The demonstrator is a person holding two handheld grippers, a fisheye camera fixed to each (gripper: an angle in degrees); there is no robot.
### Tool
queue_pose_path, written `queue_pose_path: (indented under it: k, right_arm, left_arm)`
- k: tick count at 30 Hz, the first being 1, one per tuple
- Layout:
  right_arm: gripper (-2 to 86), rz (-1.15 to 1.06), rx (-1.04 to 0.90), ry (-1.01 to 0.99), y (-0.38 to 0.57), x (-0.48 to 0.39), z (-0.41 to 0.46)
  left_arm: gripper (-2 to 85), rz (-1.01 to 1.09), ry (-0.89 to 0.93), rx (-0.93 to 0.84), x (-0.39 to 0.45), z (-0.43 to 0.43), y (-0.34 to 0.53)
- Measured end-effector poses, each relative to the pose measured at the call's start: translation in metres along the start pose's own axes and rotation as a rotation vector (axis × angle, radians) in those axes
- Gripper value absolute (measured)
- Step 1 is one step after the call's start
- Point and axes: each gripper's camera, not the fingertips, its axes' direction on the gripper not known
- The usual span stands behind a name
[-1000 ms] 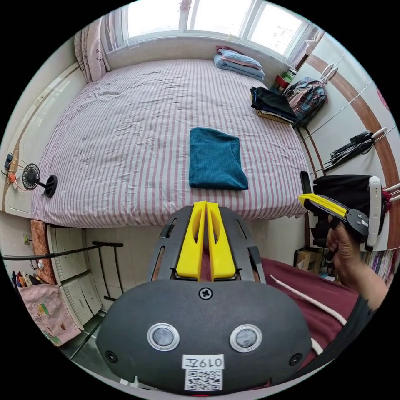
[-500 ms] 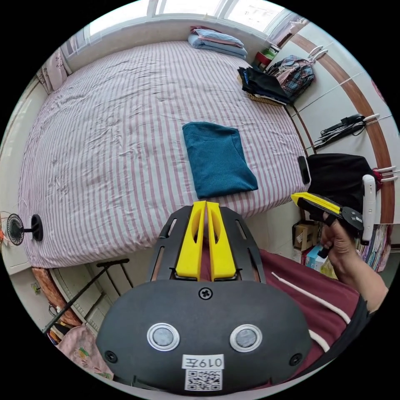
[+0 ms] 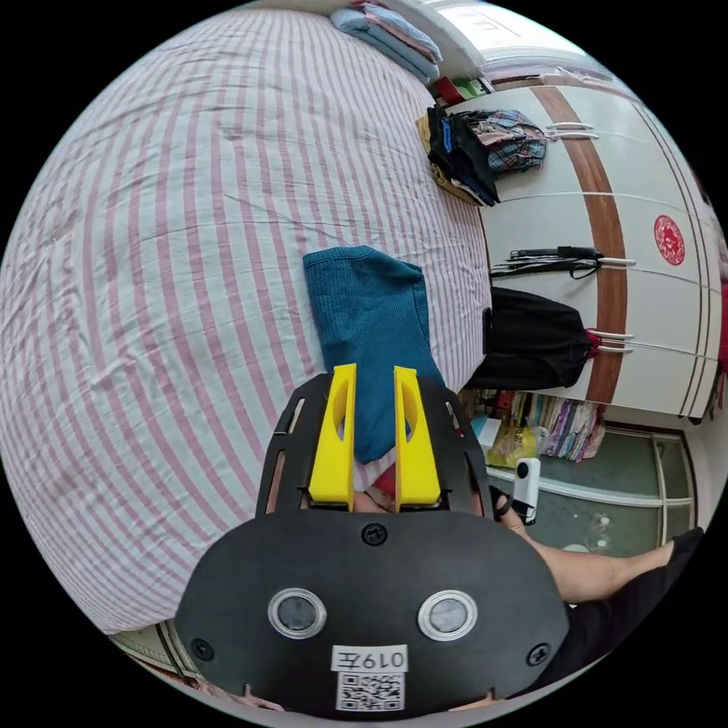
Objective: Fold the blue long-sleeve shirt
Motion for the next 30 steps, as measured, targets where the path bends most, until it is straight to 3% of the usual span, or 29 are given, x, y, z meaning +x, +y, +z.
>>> queue_pose_path:
  k: [5,13,22,30]
  right_arm:
    - [11.9,0.152,0.026,-0.172,0.035,0.059,0.059]
    - [14.7,0.238,0.055,-0.251,0.068,0.127,0.120]
    - [16.1,0.251,0.046,-0.348,0.130,0.168,0.180]
    - [18.3,0.259,0.050,-0.461,0.185,0.193,0.215]
  left_arm:
    - [10.7,-0.029,0.112,-0.064,-0.052,-0.012,-0.068]
    - [12.6,-0.044,0.168,-0.043,-0.102,-0.061,-0.167]
    - [14.0,-0.031,0.244,-0.138,-0.144,-0.106,-0.270]
    - [13.0,-0.083,0.306,-0.122,-0.190,-0.166,-0.323]
